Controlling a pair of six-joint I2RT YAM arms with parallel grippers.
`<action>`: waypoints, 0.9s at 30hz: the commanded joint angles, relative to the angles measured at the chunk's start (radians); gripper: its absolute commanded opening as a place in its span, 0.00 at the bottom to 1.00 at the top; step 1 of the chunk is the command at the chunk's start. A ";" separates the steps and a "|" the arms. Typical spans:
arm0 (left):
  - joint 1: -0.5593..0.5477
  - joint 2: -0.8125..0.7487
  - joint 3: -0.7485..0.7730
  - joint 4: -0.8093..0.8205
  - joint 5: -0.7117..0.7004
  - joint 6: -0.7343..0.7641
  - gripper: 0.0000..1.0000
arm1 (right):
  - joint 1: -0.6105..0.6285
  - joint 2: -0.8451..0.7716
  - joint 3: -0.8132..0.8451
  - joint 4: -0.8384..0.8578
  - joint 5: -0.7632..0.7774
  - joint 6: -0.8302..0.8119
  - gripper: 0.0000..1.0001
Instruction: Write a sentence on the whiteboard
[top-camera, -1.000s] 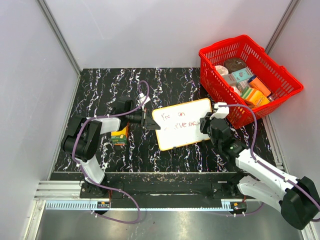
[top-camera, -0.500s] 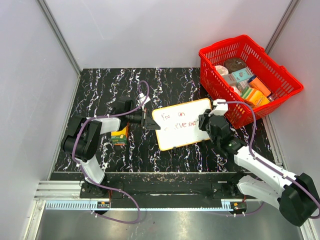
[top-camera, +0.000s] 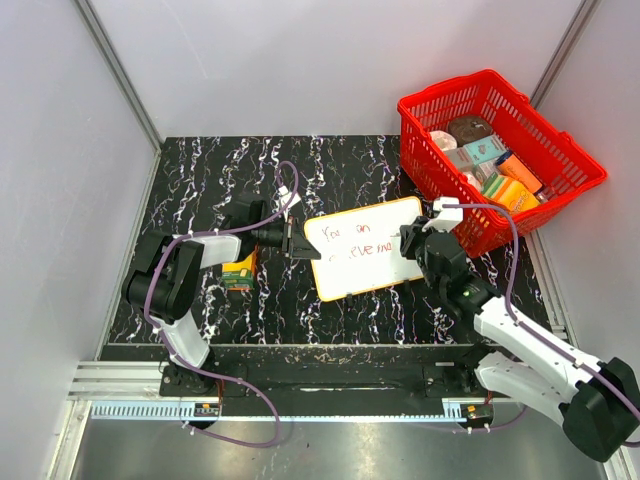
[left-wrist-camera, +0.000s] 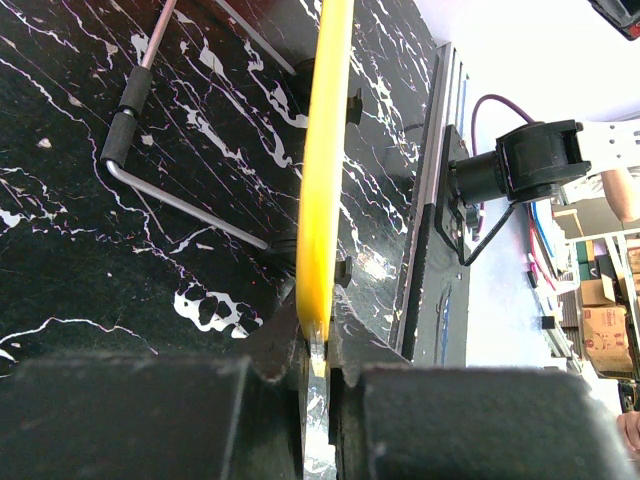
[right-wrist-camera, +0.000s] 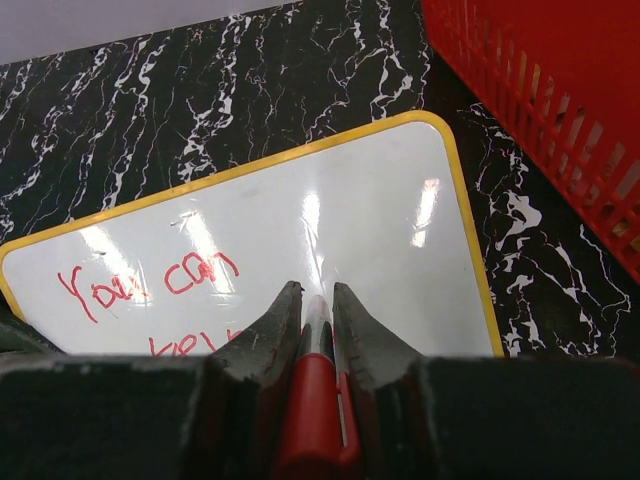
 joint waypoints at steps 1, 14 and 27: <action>-0.018 -0.038 0.016 -0.021 -0.005 0.046 0.00 | -0.005 0.000 0.003 0.020 0.042 -0.015 0.00; -0.019 -0.037 0.016 -0.023 -0.005 0.046 0.00 | -0.008 0.035 -0.006 0.023 0.067 -0.010 0.00; -0.018 -0.038 0.016 -0.021 -0.005 0.046 0.00 | -0.016 0.067 -0.026 0.023 0.064 0.005 0.00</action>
